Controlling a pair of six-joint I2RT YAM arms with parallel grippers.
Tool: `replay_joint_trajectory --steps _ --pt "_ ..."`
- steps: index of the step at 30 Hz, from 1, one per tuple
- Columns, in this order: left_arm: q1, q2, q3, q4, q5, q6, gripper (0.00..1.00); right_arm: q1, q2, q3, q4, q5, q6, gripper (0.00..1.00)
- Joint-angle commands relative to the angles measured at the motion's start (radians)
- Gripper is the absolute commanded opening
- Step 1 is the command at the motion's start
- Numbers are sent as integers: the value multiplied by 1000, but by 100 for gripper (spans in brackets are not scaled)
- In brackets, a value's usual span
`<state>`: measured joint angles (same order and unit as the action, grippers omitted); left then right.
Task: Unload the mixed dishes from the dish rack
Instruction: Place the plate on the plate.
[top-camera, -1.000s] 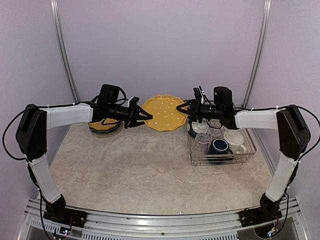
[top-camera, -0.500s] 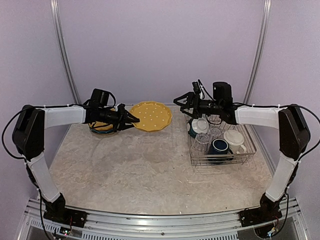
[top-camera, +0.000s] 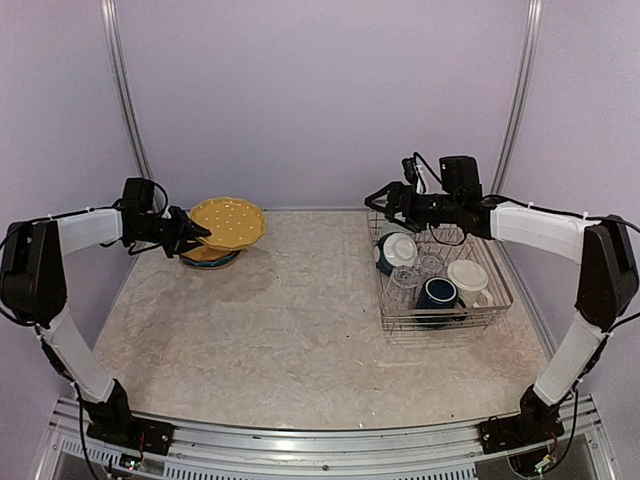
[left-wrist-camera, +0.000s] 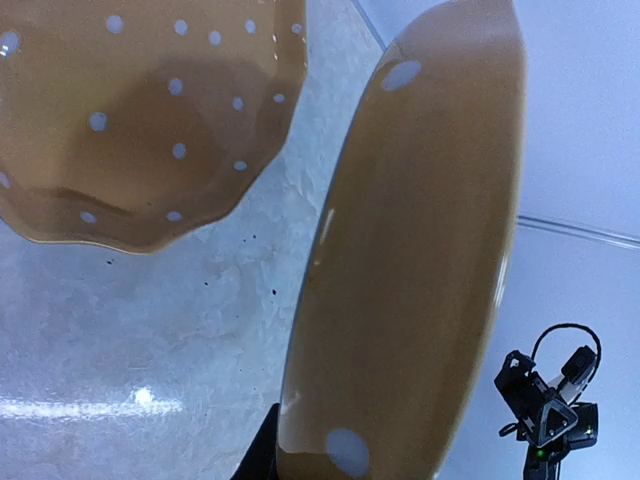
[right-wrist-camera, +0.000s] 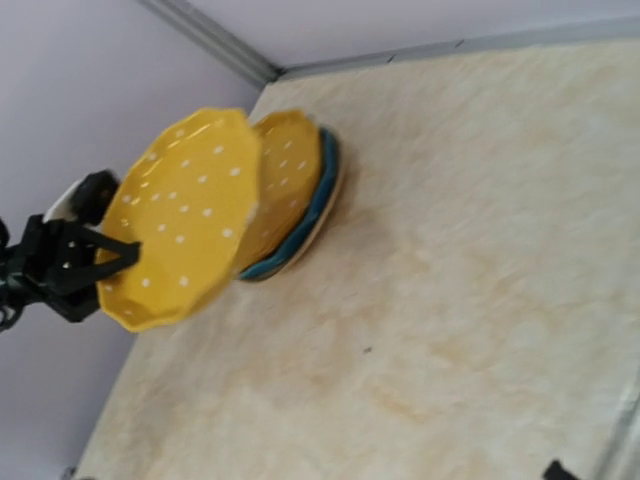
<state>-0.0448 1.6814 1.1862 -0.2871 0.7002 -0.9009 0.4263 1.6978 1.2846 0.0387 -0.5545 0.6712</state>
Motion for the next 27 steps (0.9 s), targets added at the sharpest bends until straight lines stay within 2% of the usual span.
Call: replay_joint_trajectory --steps 1,10,27 --pt "78 -54 14 41 1 62 0 -31 -64 1 -119 72 -82 94" --pt "150 51 92 35 -61 77 0 -62 -121 2 -255 172 -152 94" --pt "169 244 252 -34 -113 129 0 -64 -220 50 -527 404 -263 95"
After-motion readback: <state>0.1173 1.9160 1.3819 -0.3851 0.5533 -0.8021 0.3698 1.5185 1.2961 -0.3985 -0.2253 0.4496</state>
